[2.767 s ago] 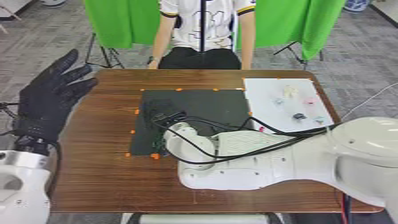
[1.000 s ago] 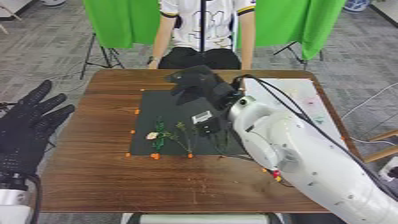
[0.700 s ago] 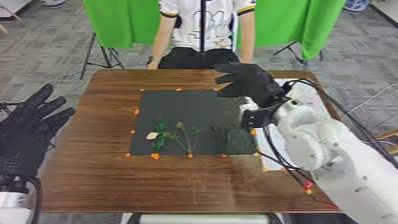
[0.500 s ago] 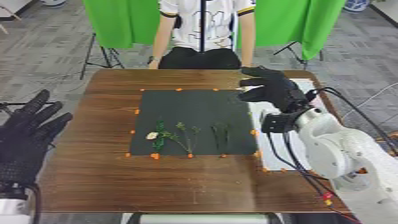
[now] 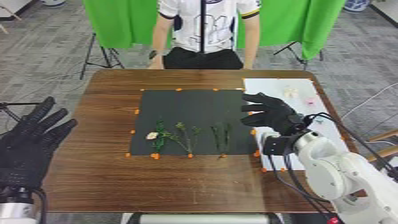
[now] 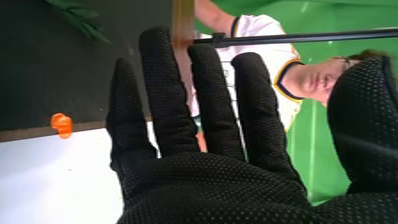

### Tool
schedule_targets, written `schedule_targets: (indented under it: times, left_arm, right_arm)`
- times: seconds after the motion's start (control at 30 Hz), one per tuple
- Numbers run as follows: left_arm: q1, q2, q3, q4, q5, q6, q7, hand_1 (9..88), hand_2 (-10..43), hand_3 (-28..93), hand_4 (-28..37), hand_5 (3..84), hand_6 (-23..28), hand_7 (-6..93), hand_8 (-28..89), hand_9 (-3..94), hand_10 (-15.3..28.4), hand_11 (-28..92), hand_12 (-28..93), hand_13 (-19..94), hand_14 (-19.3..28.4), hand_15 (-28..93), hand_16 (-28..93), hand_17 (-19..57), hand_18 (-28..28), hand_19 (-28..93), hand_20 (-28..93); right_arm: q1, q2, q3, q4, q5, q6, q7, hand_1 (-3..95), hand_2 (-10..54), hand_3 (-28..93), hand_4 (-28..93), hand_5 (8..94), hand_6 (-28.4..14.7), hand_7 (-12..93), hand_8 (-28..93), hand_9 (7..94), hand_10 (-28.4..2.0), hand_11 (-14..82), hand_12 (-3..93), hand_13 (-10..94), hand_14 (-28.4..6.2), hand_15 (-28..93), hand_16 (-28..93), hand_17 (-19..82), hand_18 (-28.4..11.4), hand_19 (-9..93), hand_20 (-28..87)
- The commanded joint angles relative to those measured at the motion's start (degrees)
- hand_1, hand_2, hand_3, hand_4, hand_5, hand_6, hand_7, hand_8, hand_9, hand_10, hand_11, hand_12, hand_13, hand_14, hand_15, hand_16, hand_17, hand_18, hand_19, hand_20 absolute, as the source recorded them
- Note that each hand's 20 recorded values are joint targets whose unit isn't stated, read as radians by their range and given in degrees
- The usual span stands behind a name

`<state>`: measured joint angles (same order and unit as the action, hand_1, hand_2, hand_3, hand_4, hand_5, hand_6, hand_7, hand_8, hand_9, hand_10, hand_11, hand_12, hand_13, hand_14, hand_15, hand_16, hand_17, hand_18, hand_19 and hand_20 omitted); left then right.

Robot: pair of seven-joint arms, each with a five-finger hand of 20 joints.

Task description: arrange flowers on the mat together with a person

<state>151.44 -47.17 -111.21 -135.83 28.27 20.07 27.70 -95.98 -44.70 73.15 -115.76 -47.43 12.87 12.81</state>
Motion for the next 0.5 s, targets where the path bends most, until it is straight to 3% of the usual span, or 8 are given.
schedule_targets:
  times: [0.03,0.07,0.2,0.27,0.37,0.5]
  left_arm:
    - [0.9,1.31,1.3,0.17,-1.24,1.54,1.42,18.8,6.8,76,-27.9,32.6,4.7,8.2,-8,30.2,14.4,15,13,20,21.7,41,-4,-9.3,17.0,35,16]
    - [0.86,1.28,1.31,0.19,-1.22,1.48,1.13,18.8,6.8,76,-27.8,32.6,4.7,8.2,-8,30.2,14.4,15,13,20,21.8,41,-4,-9.3,17.0,35,16]
    - [2.24,2.16,1.16,0.01,-2.56,2.39,2.84,18.8,6.8,76,-27.7,32.5,4.7,8.3,-8,30.4,14.6,16,13,20,21.8,41,-4,-9.3,17.0,35,16]
    - [1.94,1.52,1.27,0.0,-1.97,2.21,2.21,18.8,6.8,76,-27.7,32.5,4.7,8.4,-8,30.4,14.6,16,13,20,21.9,41,-4,-9.2,17.0,35,16]
    - [2.49,2.44,1.35,-0.09,-2.79,2.66,3.19,19.0,6.9,76,-27.8,32.5,4.7,8.4,-8,30.5,14.7,16,12,20,21.9,42,-4,-9.2,17.0,35,16]
    - [2.48,2.86,1.48,-0.13,-3.05,2.84,3.34,19.0,6.9,76,-27.6,32.5,4.8,8.5,-8,30.5,14.7,16,12,20,21.9,42,-4,-9.2,17.0,35,16]
  right_arm:
    - [2.91,-0.03,-0.25,0.03,0.25,1.34,-1.98,24.5,2.3,70,-27,49.7,2.1,13,-13,54.2,-13.4,10.4,13.3,47,-18.5,38,12,12,-25.4,53,11]
    - [2.62,-0.2,0.13,-0.08,-0.04,1.26,-1.71,24.5,2.3,70,-27,49.7,2.1,13,-13,54.2,-13.3,10.4,13.3,48,-18.5,38,12,12,-25.4,53,11]
    - [2.9,-0.1,0.11,0.04,0.33,1.51,-1.99,24.5,2.2,70,-28,49.8,2.2,14,-13,54.6,-13.3,10.6,13.3,48,-18.4,39,12,12,-25.5,53,11]
    - [2.87,-0.01,0.09,0.07,0.58,1.9,-2.37,24.6,2.3,70,-28,49.9,2.2,14,-13,54.7,-13.3,10.6,13.3,48,-18.4,39,12,12,-25.5,53,11]
    - [2.84,0.07,0.15,-0.02,0.61,2.48,-2.61,24.8,2.3,70,-28,50.1,2.3,14,-13,54.8,-13.2,10.7,13.4,48,-18.4,39,12,12,-25.5,53,12]
    - [2.85,0.36,0.18,-0.13,0.75,2.97,-2.87,24.8,2.3,70,-28,50.3,2.2,14,-13,54.9,-13.3,10.7,13.3,48,-18.3,39,12,12,-25.5,53,12]
